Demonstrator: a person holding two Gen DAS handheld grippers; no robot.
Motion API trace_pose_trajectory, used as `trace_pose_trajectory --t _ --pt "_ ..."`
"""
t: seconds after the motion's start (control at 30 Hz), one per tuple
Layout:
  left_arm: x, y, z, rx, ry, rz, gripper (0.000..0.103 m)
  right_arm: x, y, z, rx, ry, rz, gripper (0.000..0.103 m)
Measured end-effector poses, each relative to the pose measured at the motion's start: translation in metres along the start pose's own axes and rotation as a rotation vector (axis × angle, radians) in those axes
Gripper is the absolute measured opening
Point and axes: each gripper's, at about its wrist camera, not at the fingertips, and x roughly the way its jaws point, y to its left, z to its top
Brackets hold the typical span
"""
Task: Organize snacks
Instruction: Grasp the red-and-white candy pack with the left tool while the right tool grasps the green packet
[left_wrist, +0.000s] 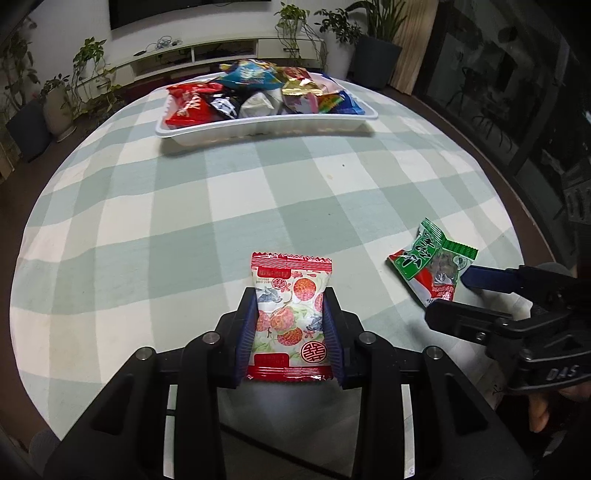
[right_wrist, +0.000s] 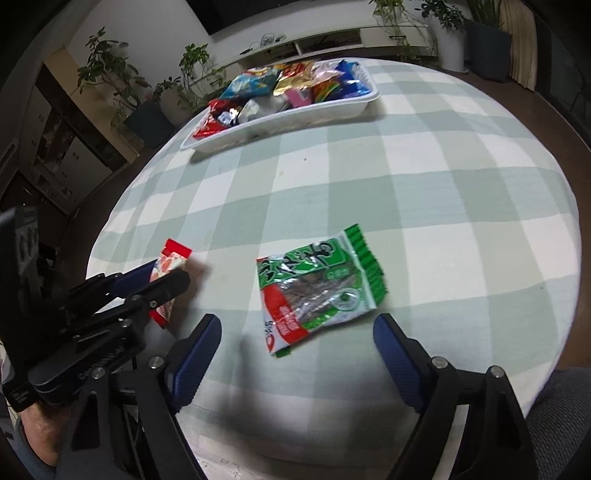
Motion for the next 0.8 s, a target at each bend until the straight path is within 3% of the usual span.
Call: trace_pose_trajectory --t 0.33,0.57,0.67,0.8 --pt "-0.008 0.016 -0.009 -0.054 -0.018 -0.030 0.032 0.020 0.008 0.032 -0.037 -0.027 0.060 0.087" --pt "-0.006 0.018 -0.009 -0.067 -0.021 -0.042 0.032 0.023 0.021 0.024 -0.105 -0.024 -0.041 0.084" --pt "-0.006 0.018 -0.009 -0.068 -0.023 -0.044 0.032 0.030 0.031 0.029 -0.140 -0.015 -0.095 0.069" --pt "-0.007 0.023 -0.009 -0.079 -0.023 -0.037 0.032 0.035 0.042 0.030 -0.196 -0.005 -0.149 0.064"
